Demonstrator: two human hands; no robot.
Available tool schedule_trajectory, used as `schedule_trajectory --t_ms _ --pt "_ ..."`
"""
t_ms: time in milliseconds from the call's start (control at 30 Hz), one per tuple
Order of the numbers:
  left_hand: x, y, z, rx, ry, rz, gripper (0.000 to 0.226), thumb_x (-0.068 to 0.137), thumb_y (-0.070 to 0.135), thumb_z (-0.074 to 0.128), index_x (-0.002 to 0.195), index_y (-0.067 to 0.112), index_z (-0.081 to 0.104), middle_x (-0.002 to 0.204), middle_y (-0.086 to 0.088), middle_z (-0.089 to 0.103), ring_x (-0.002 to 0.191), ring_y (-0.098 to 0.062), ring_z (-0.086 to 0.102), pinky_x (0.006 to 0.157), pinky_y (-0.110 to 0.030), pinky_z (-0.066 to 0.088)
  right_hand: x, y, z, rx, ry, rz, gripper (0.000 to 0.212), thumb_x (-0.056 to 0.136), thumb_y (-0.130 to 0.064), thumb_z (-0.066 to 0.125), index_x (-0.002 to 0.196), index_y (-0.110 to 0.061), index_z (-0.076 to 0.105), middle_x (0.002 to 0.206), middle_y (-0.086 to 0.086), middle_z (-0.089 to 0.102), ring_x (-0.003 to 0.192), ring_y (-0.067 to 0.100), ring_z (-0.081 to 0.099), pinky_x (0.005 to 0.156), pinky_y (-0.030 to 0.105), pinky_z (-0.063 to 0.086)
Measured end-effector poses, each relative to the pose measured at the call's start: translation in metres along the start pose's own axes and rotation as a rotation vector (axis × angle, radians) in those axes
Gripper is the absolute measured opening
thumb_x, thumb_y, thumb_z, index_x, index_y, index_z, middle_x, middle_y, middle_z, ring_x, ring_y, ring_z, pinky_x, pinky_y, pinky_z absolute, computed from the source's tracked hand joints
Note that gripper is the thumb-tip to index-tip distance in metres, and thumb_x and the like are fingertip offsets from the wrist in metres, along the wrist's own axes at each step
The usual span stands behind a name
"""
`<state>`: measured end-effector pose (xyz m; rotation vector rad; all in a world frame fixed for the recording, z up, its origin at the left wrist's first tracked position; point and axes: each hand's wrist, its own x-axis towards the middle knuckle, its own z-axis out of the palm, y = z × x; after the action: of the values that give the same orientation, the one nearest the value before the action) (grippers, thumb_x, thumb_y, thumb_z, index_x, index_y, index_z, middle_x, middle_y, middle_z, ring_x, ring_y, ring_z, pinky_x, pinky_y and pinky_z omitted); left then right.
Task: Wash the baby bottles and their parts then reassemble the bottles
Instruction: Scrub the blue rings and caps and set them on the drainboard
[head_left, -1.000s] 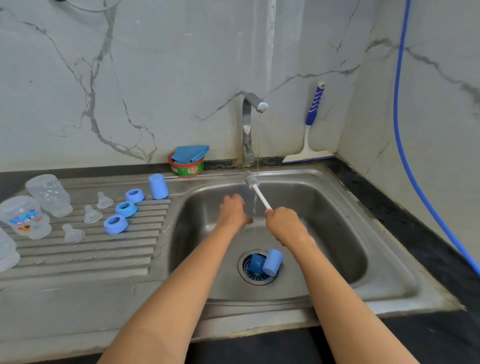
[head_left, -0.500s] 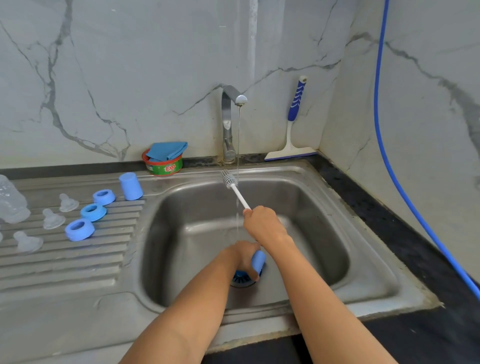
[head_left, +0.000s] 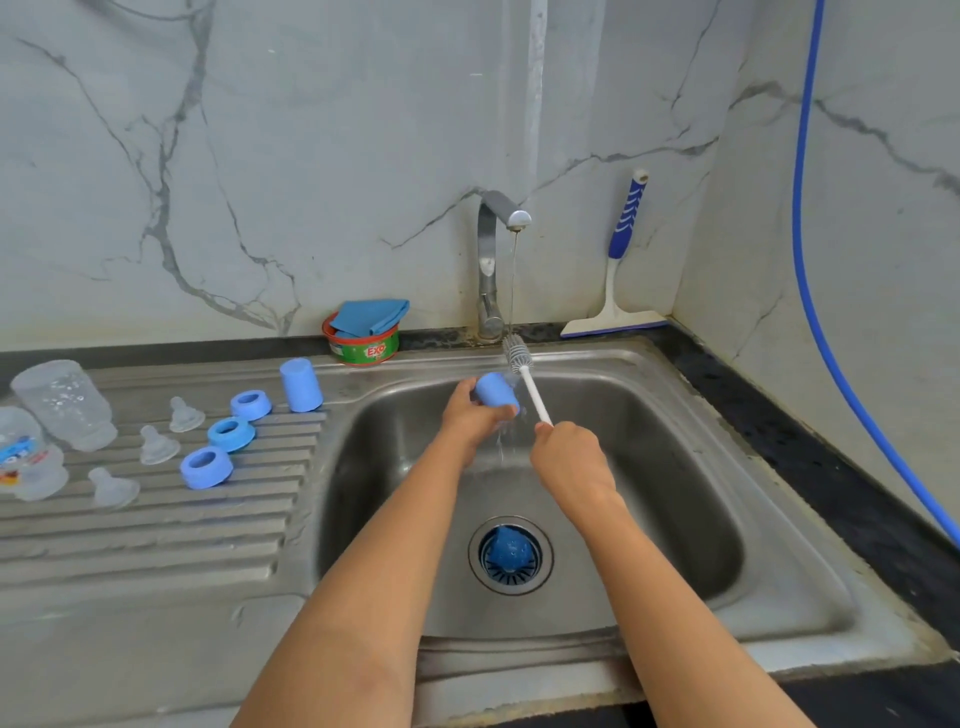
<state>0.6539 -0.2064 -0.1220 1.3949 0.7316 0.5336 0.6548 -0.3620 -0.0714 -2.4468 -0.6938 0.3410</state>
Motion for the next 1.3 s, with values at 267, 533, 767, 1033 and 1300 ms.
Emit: schedule_trajectory --t_ms 267,533,767,1033,1300 --pt "-0.012 0.003 0.008 -0.244 -0.039 0.048 0.076 0.075 -0.019 0.062 0.133 0.027 0.045 0.123 -0.006 0.056 0.112 -0.029 0.059 0.086 -0.04 0.053 0.004 0.002 0.003 -0.021 0.059 -0.02 0.038 0.102 -0.02 0.026 0.113 0.003 0.055 0.113 0.022 0.058 0.107 0.038 0.055 0.082 0.038 0.045" --pt "-0.015 -0.015 0.01 -0.129 0.017 0.198 0.078 0.067 -0.02 0.069 0.132 0.016 0.045 0.124 -0.006 0.057 0.107 -0.017 0.056 0.07 -0.018 0.051 0.003 0.0 0.001 0.024 0.055 0.004 0.035 0.103 -0.014 0.025 0.122 0.002 0.051 0.121 0.021 0.054 0.113 0.036 0.053 0.087 0.039 0.048" --pt "-0.011 -0.007 0.018 -0.264 -0.039 0.013 0.052 0.084 0.0 0.069 0.131 0.003 0.047 0.127 -0.013 0.059 0.108 -0.023 0.062 0.078 -0.026 0.056 0.004 0.001 0.002 -0.027 0.052 0.025 0.035 0.103 -0.015 0.027 0.121 0.001 0.052 0.119 0.021 0.056 0.11 0.036 0.054 0.08 0.037 0.044" --pt "-0.014 0.011 0.02 -0.728 -0.091 -0.392 0.03 0.099 0.023 0.05 0.092 -0.006 0.053 0.09 -0.022 0.059 0.074 -0.024 0.061 0.054 -0.027 0.059 0.003 -0.002 0.0 -0.088 0.046 -0.001 0.035 0.101 -0.007 0.026 0.127 0.001 0.047 0.119 0.021 0.055 0.107 0.034 0.056 0.075 0.034 0.044" --pt "-0.014 0.009 0.017 -0.454 -0.062 -0.264 0.046 0.087 -0.01 0.055 0.128 0.007 0.046 0.115 -0.018 0.057 0.102 -0.03 0.058 0.068 -0.033 0.055 0.002 -0.003 -0.001 -0.115 0.058 -0.039 0.035 0.099 -0.002 0.026 0.128 0.0 0.045 0.119 0.019 0.054 0.108 0.032 0.057 0.073 0.032 0.044"
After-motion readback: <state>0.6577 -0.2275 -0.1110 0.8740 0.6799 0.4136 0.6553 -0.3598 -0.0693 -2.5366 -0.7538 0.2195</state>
